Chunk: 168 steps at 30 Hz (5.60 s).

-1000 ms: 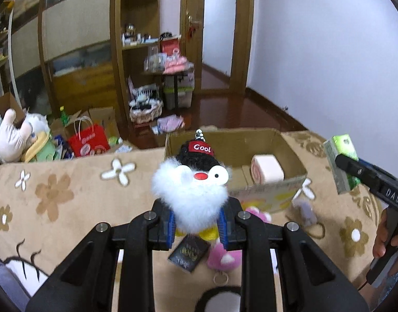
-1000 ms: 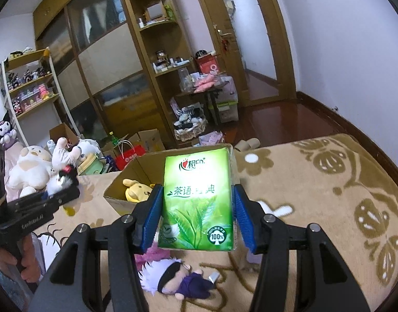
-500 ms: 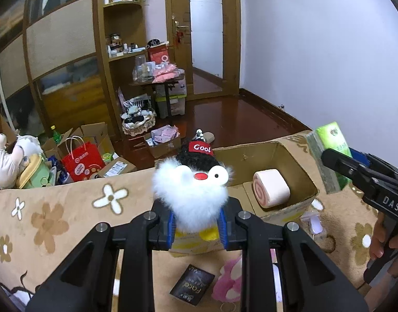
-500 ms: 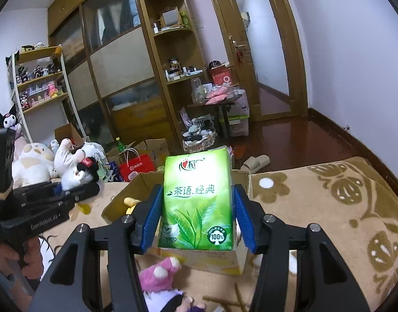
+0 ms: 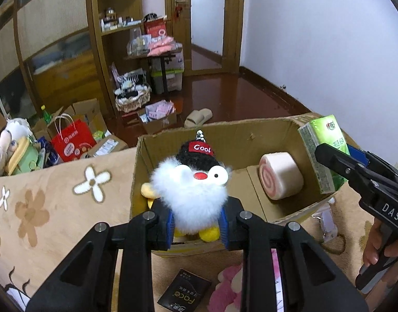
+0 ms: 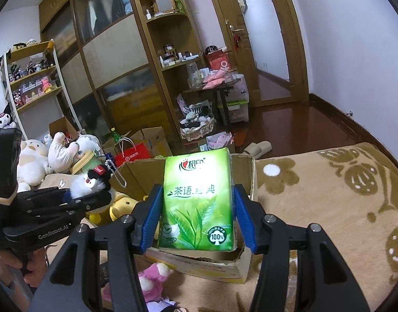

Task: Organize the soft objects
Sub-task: 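Carry the penguin plush with the left tool while the right tool carries the tissue pack over the box, then open both tools to release the penguin plush and tissue pack into the box, then move both tools back toward the pink plush and remaining items, then grasp the black Face tissue pack with the left tool while the right tool grasps the clear bag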

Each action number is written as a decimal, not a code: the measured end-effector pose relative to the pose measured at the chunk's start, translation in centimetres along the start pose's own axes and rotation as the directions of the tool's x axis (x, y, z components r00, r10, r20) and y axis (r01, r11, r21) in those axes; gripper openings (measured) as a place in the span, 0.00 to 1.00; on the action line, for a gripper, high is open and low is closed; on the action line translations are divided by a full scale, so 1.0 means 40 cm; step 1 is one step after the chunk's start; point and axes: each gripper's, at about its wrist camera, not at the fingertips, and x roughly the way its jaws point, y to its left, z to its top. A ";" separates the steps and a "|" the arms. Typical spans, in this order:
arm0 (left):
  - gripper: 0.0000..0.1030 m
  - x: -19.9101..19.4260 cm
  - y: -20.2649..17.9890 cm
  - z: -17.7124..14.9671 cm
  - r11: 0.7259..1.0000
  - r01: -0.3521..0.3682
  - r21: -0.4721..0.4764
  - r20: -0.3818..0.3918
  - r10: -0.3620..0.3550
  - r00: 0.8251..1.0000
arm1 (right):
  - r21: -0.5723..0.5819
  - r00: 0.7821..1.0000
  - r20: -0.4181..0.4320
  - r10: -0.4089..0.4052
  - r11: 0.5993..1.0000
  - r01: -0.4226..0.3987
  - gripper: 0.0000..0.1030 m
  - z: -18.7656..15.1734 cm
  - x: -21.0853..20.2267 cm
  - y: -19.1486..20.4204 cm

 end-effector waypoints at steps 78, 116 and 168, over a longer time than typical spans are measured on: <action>0.94 -0.186 0.016 -0.174 0.992 -0.129 -0.011 -0.194 0.125 0.973 | -0.036 0.995 -0.059 -0.084 0.996 0.082 1.00 -0.098 -0.209 0.053; 0.94 0.068 0.091 -0.219 0.984 -0.157 -0.080 -0.470 0.101 0.877 | 0.105 0.931 -0.285 -0.227 0.958 0.265 1.00 -0.175 -0.021 -0.116; 0.72 0.170 0.167 -0.251 0.979 -0.089 -0.183 -0.513 -0.017 0.858 | -0.013 0.842 -0.416 -0.344 0.928 0.373 0.75 -0.251 0.059 -0.133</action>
